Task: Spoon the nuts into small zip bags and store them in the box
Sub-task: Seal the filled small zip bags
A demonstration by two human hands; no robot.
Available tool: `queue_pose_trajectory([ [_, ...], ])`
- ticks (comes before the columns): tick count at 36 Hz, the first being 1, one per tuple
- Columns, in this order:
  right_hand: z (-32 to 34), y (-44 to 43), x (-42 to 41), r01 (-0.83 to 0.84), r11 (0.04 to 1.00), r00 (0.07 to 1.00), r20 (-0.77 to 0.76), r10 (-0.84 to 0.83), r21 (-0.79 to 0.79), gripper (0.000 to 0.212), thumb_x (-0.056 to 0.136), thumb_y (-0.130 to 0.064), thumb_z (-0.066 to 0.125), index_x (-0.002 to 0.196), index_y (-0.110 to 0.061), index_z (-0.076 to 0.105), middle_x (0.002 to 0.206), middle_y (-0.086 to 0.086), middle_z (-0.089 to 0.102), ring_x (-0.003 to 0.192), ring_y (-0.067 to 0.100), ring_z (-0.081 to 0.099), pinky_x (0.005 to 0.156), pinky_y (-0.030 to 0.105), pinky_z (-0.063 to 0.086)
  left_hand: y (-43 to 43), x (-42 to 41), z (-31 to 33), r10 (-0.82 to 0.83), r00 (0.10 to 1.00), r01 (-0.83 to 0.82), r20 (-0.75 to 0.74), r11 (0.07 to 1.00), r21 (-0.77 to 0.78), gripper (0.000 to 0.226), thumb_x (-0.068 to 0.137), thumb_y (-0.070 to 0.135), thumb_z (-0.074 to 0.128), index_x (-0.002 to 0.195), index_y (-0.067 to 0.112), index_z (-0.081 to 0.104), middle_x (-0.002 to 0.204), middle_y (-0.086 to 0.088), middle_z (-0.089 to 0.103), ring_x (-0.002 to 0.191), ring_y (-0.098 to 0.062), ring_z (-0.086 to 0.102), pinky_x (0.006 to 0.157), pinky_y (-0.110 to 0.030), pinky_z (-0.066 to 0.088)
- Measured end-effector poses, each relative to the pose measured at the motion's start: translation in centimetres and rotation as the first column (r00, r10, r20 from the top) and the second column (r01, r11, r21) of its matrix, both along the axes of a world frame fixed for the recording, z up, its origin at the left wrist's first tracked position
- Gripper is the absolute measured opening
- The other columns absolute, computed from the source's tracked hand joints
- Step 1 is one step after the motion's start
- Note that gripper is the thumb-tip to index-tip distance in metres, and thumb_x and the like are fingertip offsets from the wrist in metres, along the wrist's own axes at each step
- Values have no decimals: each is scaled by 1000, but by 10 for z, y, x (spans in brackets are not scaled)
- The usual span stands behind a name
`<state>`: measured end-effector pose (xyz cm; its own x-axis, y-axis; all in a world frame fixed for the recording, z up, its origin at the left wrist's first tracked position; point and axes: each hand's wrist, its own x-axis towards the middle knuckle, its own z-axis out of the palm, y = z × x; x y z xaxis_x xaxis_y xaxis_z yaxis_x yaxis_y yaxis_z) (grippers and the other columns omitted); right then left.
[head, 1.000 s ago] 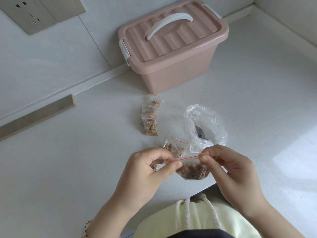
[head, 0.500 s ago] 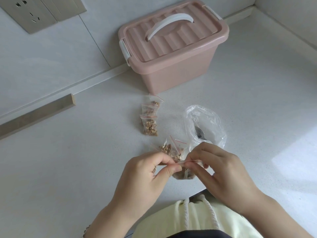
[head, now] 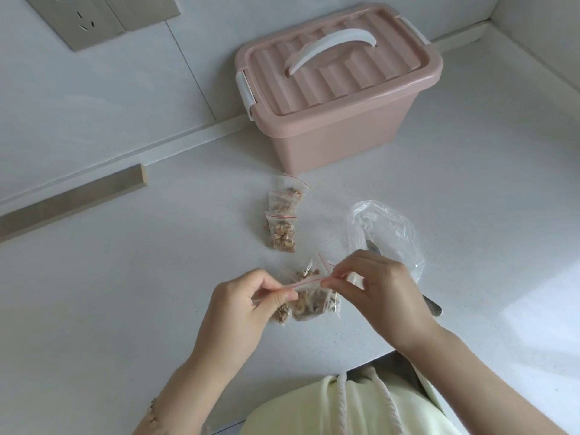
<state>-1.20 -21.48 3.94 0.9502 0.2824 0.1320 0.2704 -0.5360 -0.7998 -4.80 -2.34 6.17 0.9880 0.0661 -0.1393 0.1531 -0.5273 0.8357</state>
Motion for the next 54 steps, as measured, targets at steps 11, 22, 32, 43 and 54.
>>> queue_pose_trajectory([
  [11, -39, 30, 56, -7, 966, 1000, 23, 13, -258, 9, 84, -10, 63, 82, -7, 71, 78, 6, 65, 62, 19, 61, 49, 29, 46, 18, 86, -88, 170, 985, -169, -31, 985, 38, 30, 81, 14, 69, 106, 20, 54, 112, 5, 59, 104, -8, 55, 80, -12, 45],
  [22, -57, 25, 38, -34, 884, 976, -207, -72, -467, 22, 95, -25, 46, 106, -18, 64, 108, -5, 61, 86, 15, 62, 71, 28, 51, 15, 137, -117, 144, 979, -126, -146, 984, 124, 31, 80, 2, 66, 110, 7, 59, 107, -10, 62, 93, -16, 54, 76, -15, 37],
  [32, -22, 3, 18, 127, 989, 935, -324, -146, -81, 17, 85, -23, 64, 102, -24, 65, 93, -18, 60, 79, -5, 58, 72, 14, 49, 0, 84, -59, 22, 999, -25, -38, 997, -76, 26, 84, 4, 62, 71, 26, 58, 76, 8, 63, 71, 2, 58, 67, -5, 41],
  [43, 28, 0, -2, 141, 906, 879, -471, 71, 400, 24, 70, -36, 69, 89, -23, 72, 86, -6, 72, 83, 10, 67, 79, 27, 52, -33, 35, 20, -139, 968, 174, 208, 971, -162, 13, 76, 19, 67, 71, 29, 60, 75, 10, 60, 69, 0, 57, 68, -6, 39],
  [54, 46, -1, -20, 446, 751, 836, -526, -155, 488, 22, 64, -32, 65, 74, -14, 74, 69, 0, 73, 61, 9, 64, 60, 17, 48, -63, 12, 25, -30, 984, -94, -175, 748, -657, 32, 66, 21, 74, 93, 5, 71, 93, -11, 73, 91, -22, 67, 73, -22, 53],
])
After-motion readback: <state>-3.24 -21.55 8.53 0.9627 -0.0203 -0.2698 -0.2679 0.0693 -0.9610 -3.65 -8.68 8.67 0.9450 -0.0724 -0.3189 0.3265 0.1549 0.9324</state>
